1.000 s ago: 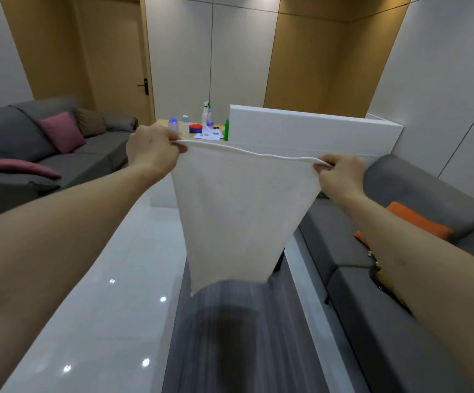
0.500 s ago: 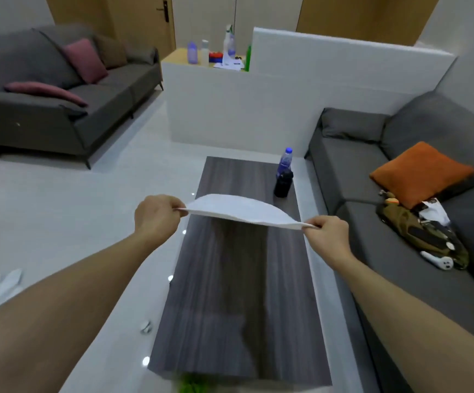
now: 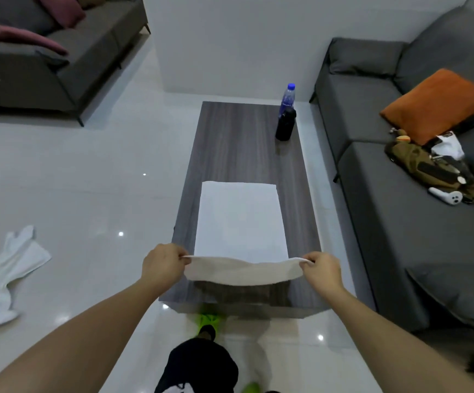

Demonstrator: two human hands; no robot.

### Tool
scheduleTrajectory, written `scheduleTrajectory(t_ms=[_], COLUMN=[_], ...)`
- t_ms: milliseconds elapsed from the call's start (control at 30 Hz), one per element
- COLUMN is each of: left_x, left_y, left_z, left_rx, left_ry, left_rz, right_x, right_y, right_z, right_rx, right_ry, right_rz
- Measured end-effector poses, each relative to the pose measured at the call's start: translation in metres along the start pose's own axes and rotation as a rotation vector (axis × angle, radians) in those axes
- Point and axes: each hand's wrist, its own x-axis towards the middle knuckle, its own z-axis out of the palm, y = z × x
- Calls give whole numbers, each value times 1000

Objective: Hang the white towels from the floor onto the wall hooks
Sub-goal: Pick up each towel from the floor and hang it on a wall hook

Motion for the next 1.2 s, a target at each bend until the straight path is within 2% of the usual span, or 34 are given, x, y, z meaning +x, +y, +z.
scheduleTrajectory(t_ms=[167,367,533,667,800,1000,1100,1200], left_x=[59,178,290,337,326,261,227,194], left_y=[-8,0,24,37,32,-1,-11,-15], left_z=[10,-3,-23,-19,16,95,133,169], left_rx=[17,-32,-89,-197,-210,-162,-150,-219], left_ry=[-107,-147,-82,-40,-201,-496,-545,-511], left_rz=[-26,-60,-92,-142,-195,-321,-394,-498], right_x=[45,148,251,301,287,227,206,191], right_y=[-13,-65,-109,-119,-95,-15,23,55], right_z=[18,21,18,29,56,105,127,145], right_rx=[-16,-28,-63,-90,-49,-85,-102,-63], right_ry=[-28,-42,3,-26,-116,-344,-402,-400], right_rz=[117,170,156,218,316,478,521,603])
